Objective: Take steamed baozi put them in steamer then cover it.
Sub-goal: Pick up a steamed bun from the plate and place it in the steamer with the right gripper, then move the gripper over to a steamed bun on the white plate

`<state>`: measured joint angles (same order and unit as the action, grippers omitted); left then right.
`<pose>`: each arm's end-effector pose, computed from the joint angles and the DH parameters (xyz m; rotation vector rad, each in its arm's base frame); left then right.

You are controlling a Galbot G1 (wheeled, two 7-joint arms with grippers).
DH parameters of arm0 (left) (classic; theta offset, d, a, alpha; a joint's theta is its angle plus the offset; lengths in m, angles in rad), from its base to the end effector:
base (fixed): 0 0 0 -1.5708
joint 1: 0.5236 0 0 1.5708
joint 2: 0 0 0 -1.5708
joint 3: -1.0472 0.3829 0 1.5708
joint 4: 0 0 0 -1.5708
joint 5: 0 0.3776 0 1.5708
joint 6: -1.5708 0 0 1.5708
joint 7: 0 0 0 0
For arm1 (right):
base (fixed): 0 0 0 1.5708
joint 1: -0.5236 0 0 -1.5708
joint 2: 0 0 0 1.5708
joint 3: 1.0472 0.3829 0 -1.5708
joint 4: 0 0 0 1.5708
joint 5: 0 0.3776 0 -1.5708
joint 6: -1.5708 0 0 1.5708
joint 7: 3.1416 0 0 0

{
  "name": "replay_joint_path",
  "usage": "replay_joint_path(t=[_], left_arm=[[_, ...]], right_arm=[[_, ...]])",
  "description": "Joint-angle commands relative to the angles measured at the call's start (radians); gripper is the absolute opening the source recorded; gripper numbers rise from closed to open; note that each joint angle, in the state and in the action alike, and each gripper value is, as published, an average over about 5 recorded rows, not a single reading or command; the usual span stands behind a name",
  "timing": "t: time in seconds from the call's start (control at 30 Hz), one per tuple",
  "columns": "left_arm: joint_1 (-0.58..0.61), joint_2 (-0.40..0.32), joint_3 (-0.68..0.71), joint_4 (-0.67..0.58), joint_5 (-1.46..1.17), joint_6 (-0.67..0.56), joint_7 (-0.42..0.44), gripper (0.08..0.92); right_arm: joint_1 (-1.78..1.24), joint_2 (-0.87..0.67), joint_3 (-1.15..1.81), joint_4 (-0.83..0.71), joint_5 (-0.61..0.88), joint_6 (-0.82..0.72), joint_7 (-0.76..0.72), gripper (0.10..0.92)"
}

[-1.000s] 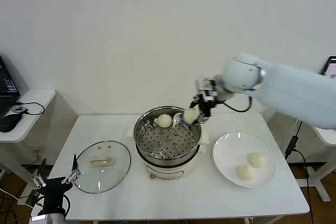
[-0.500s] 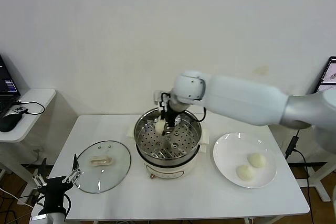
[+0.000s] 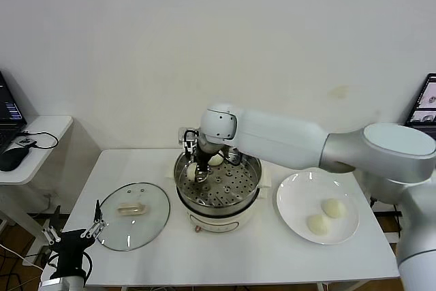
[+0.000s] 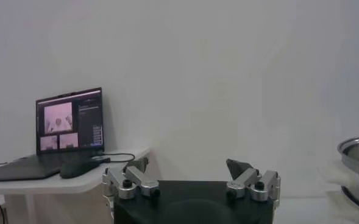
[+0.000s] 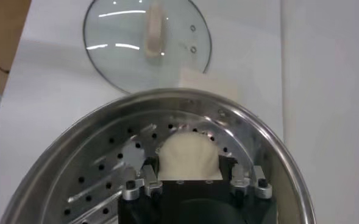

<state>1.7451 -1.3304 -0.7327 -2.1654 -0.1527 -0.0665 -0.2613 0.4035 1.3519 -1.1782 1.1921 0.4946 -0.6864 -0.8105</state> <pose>0.1374 0.1039 -0.3123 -0.4406 3.0870 0.2571 0.5759 0.2261 -0.1157 1.4213 -1.5362 1.3242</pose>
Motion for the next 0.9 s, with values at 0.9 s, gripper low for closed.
replay_joint_path(t=[0.9], left_arm=[[-0.011, 0.02, 0.032, 0.013, 0.004, 0.005, 0.003, 0.823]], right_arm=[[0.24, -0.79, 0.013, 0.442, -0.279, 0.359, -0.42, 0.823]])
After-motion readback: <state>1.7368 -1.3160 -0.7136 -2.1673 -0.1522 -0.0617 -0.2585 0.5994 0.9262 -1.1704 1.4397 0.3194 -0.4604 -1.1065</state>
